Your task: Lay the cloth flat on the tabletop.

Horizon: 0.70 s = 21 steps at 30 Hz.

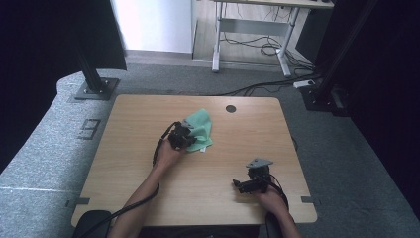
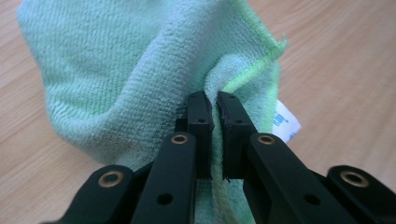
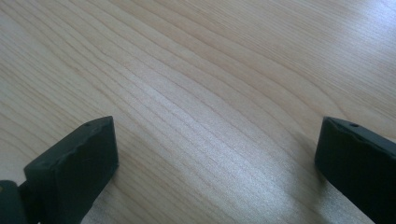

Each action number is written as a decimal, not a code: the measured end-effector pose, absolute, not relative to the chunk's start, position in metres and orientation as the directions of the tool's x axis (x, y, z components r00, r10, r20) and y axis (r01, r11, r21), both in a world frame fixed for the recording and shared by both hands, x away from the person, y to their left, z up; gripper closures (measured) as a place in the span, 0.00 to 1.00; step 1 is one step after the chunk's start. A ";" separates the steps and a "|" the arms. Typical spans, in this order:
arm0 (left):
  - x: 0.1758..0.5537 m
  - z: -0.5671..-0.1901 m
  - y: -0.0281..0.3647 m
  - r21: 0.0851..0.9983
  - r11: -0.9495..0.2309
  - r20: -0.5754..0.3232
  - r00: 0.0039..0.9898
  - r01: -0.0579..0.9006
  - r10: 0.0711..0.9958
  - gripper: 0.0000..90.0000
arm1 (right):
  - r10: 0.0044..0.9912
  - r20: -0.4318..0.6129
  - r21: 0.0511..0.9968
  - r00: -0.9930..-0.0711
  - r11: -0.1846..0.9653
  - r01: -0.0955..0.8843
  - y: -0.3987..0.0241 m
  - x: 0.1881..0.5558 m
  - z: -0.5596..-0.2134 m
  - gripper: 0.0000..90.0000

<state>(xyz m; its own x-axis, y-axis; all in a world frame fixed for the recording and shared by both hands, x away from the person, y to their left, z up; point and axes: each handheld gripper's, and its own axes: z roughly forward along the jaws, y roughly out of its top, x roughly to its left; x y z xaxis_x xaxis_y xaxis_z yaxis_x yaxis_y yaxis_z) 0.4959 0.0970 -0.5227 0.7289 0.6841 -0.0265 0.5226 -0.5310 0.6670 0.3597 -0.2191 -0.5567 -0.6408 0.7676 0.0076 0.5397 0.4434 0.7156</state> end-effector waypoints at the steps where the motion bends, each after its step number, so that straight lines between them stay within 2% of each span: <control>1: 0.491 -0.521 0.096 0.671 -0.535 -0.027 0.737 0.514 0.675 0.94 | 0.767 0.008 0.716 -0.641 0.444 0.539 -0.219 0.360 -0.557 0.00; 14: 0.459 -0.516 0.098 0.703 -0.523 -0.061 0.774 0.482 0.630 0.94 | 0.762 0.007 0.713 -0.648 0.450 0.537 -0.218 0.363 -0.556 0.00; 21: 0.447 -0.515 0.110 0.717 -0.496 -0.075 0.761 0.490 0.644 0.93 | 0.764 0.018 0.685 -0.645 0.460 0.565 -0.208 0.381 -0.550 0.03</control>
